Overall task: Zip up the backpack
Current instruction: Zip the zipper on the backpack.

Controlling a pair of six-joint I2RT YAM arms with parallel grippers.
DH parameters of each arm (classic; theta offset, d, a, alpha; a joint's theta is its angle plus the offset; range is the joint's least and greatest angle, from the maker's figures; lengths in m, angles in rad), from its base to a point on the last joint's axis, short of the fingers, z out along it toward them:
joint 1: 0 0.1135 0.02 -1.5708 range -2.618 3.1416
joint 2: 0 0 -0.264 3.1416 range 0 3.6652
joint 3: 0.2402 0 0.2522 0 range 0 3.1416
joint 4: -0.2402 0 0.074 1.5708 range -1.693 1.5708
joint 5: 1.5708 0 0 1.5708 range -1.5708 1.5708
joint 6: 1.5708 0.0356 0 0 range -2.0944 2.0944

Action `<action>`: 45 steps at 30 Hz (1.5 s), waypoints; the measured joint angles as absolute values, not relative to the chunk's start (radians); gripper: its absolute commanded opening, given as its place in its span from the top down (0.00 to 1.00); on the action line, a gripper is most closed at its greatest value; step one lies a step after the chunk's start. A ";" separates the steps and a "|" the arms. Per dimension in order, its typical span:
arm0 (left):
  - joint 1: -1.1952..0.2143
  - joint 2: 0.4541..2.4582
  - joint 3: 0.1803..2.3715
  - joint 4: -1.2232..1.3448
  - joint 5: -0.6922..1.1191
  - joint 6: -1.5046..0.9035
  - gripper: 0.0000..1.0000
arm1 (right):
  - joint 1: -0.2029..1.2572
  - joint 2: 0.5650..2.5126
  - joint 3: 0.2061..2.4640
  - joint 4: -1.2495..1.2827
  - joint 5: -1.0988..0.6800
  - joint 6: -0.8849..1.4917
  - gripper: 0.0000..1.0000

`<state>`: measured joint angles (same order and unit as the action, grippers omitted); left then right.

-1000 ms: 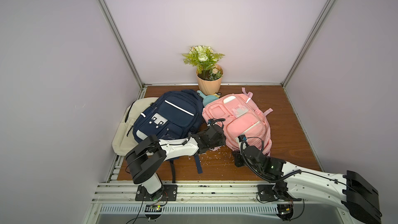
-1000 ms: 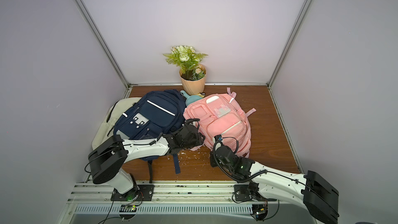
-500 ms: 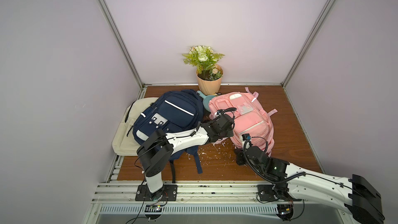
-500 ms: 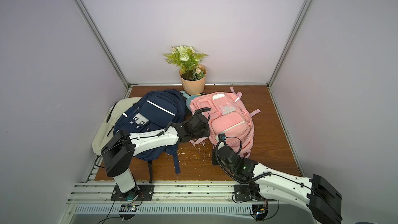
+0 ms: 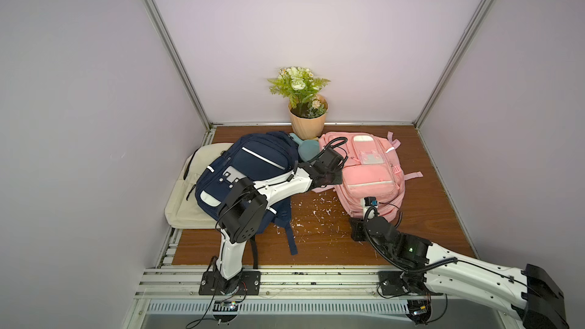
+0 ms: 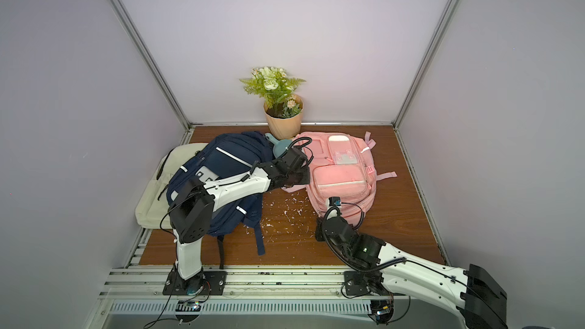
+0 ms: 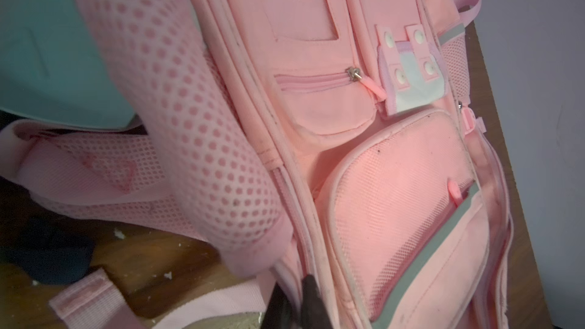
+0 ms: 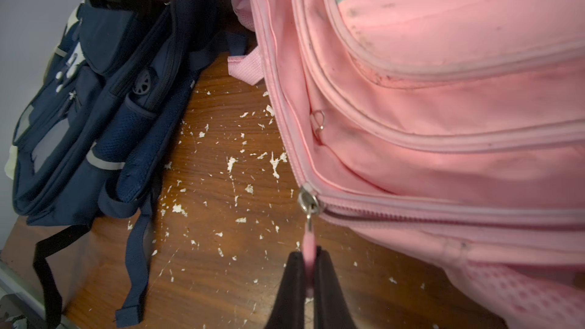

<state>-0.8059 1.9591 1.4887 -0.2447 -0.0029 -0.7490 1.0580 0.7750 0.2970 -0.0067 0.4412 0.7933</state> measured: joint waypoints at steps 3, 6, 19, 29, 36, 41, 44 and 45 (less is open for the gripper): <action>-0.789 1.976 1.501 -0.246 0.030 -0.734 0.89 | 1.058 0.801 0.294 0.029 0.442 0.802 1.00; -0.782 1.987 1.504 -0.249 0.030 -0.724 0.70 | 1.058 0.852 0.294 0.065 0.441 0.804 1.00; -0.852 1.673 1.002 -0.021 -0.002 -0.908 0.37 | 1.061 1.050 0.373 0.116 0.435 0.801 1.00; -0.907 1.778 1.013 0.134 0.060 -0.976 0.58 | 1.061 1.073 0.373 0.137 0.416 0.794 1.00; -0.908 1.855 1.121 0.018 0.033 -0.962 0.87 | 1.059 1.007 0.373 0.072 0.436 0.799 1.00; -0.909 1.879 1.269 -0.147 -0.012 -0.894 0.97 | 1.056 0.955 0.373 0.020 0.450 0.832 1.00; -0.903 1.891 1.335 -0.220 -0.050 -0.834 1.00 | 1.052 0.899 0.368 -0.020 0.468 0.871 1.00; -0.896 1.893 1.348 -0.235 -0.048 -0.815 1.00 | 1.052 0.873 0.360 -0.031 0.474 0.883 1.00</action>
<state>-0.8963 1.8935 1.3479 -0.2348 -0.0479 -0.8150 1.0515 0.8730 0.3599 -0.0315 0.4744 0.8829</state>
